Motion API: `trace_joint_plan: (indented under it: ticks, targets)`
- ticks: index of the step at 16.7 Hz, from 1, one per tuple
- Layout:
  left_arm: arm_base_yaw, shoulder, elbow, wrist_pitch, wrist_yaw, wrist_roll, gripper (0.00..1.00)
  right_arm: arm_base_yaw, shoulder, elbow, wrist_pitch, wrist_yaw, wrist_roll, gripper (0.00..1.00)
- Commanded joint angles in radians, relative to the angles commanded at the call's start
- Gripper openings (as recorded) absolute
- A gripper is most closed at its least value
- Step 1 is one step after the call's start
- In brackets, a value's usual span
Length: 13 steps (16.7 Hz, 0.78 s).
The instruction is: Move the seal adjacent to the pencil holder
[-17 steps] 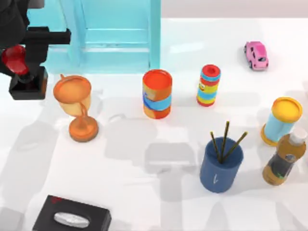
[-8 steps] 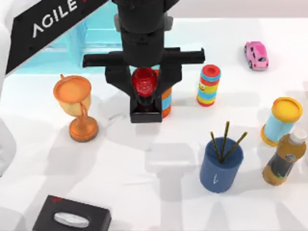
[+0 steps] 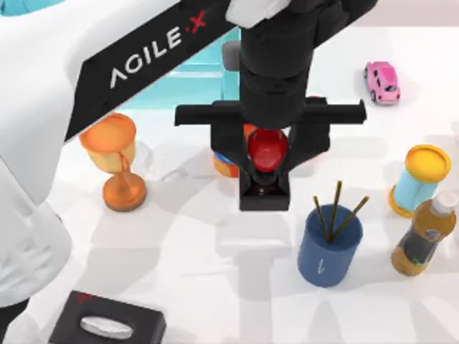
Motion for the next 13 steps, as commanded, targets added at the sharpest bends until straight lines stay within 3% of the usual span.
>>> trace_joint_plan:
  ticks: [11, 13]
  targets:
    - [0.001, -0.024, -0.101, 0.077, 0.0, 0.0, 0.0, 0.0, 0.0, 0.0, 0.0, 0.0, 0.0, 1.0]
    - [0.001, -0.024, -0.101, 0.077, 0.0, 0.0, 0.15, 0.0, 0.0, 0.0, 0.0, 0.0, 0.0, 1.0]
